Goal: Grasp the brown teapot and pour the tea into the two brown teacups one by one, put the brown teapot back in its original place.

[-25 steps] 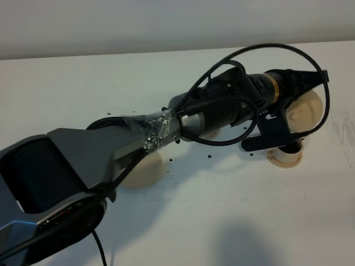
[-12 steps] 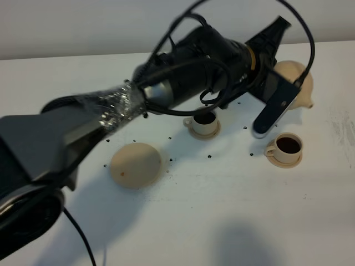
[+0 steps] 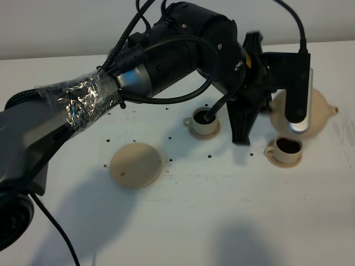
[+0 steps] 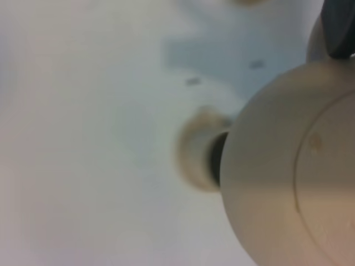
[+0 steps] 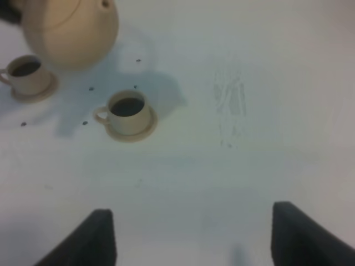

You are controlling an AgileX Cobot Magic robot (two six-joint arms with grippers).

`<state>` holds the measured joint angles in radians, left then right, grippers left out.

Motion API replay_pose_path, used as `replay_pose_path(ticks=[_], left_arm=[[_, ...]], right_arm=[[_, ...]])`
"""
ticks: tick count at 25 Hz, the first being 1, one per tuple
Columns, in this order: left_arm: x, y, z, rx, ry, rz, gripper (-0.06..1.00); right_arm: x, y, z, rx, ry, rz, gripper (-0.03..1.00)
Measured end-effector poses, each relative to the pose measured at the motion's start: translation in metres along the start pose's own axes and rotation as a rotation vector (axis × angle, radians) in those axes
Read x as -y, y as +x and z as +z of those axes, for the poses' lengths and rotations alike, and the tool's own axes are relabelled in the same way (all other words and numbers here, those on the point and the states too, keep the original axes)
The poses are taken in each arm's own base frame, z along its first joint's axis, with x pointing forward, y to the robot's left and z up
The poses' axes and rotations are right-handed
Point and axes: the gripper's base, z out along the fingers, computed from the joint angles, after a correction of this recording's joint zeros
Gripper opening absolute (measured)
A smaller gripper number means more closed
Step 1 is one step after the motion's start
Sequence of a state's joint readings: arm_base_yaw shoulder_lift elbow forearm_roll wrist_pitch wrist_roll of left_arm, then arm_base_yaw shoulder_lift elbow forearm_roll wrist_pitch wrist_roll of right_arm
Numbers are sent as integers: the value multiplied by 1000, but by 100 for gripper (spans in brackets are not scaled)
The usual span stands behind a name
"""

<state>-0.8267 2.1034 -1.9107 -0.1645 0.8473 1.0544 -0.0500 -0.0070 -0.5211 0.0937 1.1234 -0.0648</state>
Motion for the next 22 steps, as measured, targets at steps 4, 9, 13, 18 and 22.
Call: replay_pose_path(ticks=[4, 9, 13, 18, 22], left_arm=[[12, -3, 0, -3, 108, -139, 9], [16, -3, 3, -27, 149, -287, 9], [24, 0, 15, -82, 216, -402, 9], [32, 2, 27, -134, 276, -416, 9], [36, 4, 39, -149, 301, -377, 9]], right_arm=[[0, 0, 0, 0, 0, 0, 57], [0, 0, 0, 0, 0, 0, 57], [0, 0, 0, 0, 0, 0, 57], [0, 0, 0, 0, 0, 0, 57], [0, 0, 0, 0, 0, 0, 57]])
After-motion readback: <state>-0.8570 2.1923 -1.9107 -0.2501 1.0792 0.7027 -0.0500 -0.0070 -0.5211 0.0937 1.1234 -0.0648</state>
